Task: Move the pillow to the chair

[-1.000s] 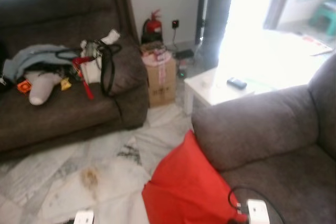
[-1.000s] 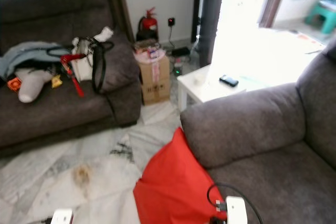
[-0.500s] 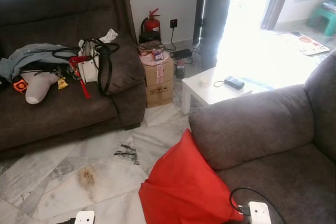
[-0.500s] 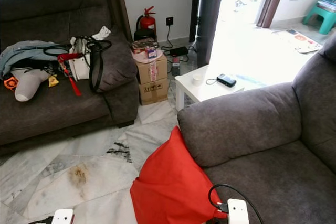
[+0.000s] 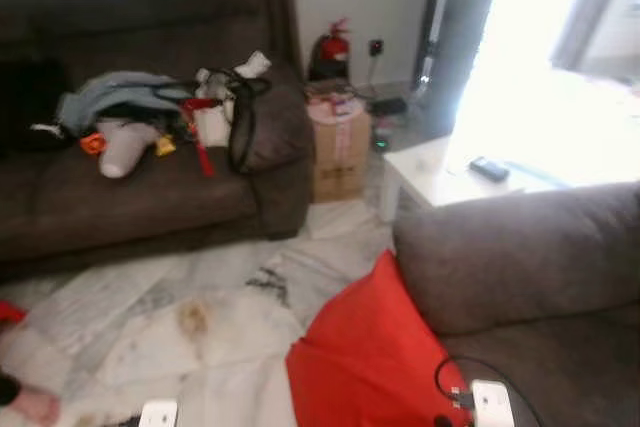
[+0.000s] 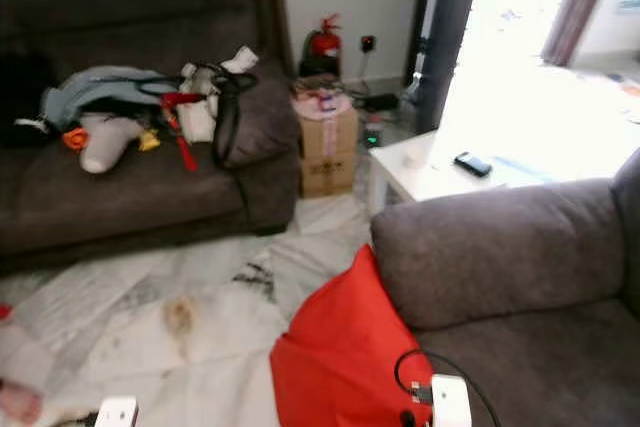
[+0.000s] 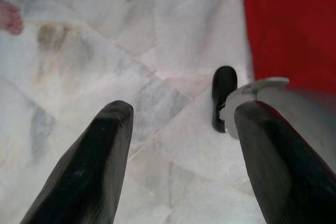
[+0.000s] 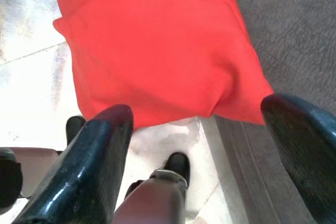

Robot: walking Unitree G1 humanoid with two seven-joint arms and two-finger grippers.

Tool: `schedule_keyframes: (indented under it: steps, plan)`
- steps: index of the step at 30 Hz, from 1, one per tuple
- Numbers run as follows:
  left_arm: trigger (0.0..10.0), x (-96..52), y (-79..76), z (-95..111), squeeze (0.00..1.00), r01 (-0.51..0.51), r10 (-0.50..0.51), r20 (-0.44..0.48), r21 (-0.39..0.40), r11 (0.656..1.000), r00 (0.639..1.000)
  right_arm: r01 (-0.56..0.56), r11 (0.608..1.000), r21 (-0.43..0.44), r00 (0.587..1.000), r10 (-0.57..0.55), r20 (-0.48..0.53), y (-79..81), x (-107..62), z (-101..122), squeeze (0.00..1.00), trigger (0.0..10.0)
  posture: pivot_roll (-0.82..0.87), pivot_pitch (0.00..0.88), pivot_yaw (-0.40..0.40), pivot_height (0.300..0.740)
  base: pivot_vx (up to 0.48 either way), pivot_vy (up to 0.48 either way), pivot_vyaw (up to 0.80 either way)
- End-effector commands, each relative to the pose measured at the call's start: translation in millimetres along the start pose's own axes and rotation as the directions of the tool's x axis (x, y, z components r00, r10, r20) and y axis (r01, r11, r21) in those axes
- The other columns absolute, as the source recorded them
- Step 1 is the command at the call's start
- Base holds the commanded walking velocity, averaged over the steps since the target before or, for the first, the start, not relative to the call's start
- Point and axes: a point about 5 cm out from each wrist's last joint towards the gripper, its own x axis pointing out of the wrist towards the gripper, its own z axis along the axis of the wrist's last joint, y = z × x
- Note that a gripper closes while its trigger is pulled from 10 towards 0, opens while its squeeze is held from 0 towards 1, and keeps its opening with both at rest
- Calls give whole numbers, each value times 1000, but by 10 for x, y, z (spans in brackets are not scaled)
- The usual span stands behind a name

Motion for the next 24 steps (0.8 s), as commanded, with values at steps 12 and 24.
schedule_keyframes:
  steps: [12,24]
  plan:
    - [10000,-13,63,43,0,-64,67,67,-55,996,996,47,994,102,996,-54,65,-1,-7,26,0,10000,-38,0,43,740,0,0,0]
    - [10000,-96,229,1462,0,-203,219,592,-95,975,775,23,993,113,818,-84,569,-125,-70,1345,0,10000,-53,0,65,740,0,0,0]
